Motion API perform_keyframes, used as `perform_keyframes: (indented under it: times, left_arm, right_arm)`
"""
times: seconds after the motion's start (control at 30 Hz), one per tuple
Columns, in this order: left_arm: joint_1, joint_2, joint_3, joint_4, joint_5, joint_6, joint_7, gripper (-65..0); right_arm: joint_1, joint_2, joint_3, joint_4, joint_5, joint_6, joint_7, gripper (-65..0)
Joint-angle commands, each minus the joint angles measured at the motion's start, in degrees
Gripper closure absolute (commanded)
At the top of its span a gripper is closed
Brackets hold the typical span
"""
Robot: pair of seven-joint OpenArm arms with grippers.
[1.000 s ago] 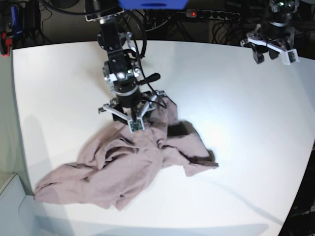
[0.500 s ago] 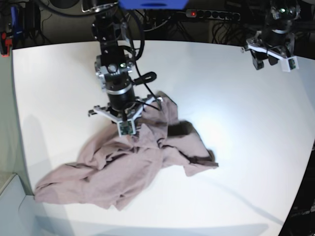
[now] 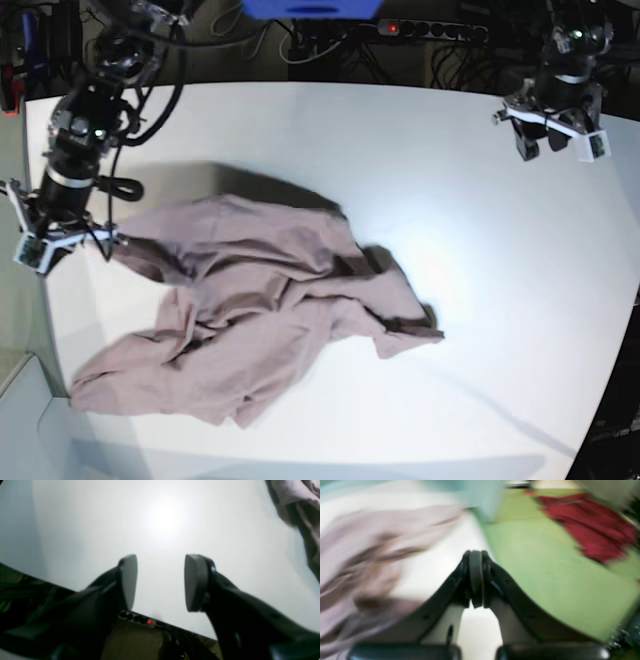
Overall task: Layout the t-shirt on the table in an organized manner, then fold the t-shirt properly
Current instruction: 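Release the t-shirt and raise the right gripper back toward its corner, then reach the left gripper down and grasp a t-shirt edge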
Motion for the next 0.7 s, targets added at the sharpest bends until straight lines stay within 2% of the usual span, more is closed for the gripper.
perform_keyframes:
  times: [0.0, 0.1, 0.23, 0.37, 0.57, 0.67]
  left_arm:
    - [-0.2, -0.5, -0.3, 1.1, -0.2, -0.1, -1.2, -29.8]
    - [-1.4, -0.5, -0.3, 1.2, -0.2, -0.1, -1.2, -29.8]
    - [-2.5, -0.5, -0.3, 1.2, -0.2, -0.1, -1.2, -30.1]
    - [-3.6, -0.5, -0.3, 1.2, -0.2, -0.1, -1.1, -30.3]
    - [-8.8, -3.1, -0.3, 1.1, -0.2, -0.1, -1.1, -30.3]
    - [-13.3, -5.5, -0.3, 1.1, -0.2, -0.1, 0.0, -31.0]
  right_arm:
    - [1.4, 0.1, 2.2, 0.3, 0.2, 0.1, 1.5, 0.0]
    - [2.2, 0.1, 8.1, -1.5, 0.2, 0.1, 1.4, 0.0]
    - [1.4, 0.1, 11.5, -4.4, 0.3, 0.1, 0.9, 0.0]
    - [-1.5, 0.1, 11.6, -6.4, 0.6, 0.1, 1.0, 0.0]
    - [-6.2, 0.1, 11.5, -6.2, 9.3, 0.1, 1.0, 0.0]
    - [-7.4, 0.1, 11.5, -6.4, 9.8, 0.1, 1.0, -4.2]
